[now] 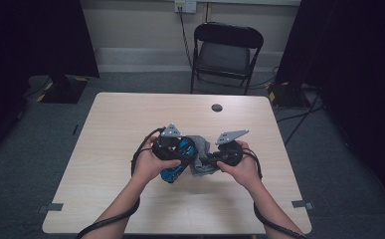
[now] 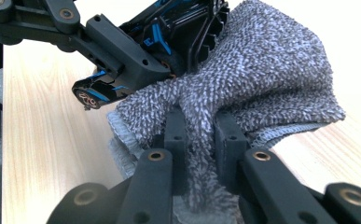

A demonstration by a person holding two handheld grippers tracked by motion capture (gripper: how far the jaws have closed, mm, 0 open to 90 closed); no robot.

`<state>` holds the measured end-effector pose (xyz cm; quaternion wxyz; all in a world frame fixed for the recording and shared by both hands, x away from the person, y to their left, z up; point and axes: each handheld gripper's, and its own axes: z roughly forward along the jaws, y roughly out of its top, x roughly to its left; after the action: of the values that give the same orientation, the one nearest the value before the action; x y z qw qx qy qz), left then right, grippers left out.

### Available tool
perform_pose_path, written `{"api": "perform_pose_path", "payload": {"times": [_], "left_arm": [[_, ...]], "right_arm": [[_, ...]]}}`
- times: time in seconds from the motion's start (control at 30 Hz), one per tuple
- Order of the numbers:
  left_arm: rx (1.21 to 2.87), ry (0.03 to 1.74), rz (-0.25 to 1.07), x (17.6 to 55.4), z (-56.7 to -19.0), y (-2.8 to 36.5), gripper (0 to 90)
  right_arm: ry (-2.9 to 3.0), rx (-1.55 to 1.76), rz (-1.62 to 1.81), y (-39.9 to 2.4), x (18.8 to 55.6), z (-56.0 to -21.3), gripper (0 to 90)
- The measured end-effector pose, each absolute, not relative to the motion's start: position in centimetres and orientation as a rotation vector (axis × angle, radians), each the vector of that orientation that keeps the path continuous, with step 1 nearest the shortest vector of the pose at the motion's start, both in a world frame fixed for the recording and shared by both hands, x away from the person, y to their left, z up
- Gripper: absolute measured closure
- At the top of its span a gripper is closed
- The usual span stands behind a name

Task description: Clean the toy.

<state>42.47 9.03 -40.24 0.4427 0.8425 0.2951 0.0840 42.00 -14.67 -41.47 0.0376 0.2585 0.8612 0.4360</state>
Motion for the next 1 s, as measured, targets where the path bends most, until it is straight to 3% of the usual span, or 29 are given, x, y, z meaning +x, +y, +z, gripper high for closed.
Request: {"api": "perform_pose_path", "payload": {"times": [1.0], "left_arm": [[2.069, 0.736, 0.236, 43.0, -38.8, 8.4, 25.5]], "right_arm": [[2.699, 0.704, 1.349, -12.8, 41.3, -42.2, 78.3]]}}
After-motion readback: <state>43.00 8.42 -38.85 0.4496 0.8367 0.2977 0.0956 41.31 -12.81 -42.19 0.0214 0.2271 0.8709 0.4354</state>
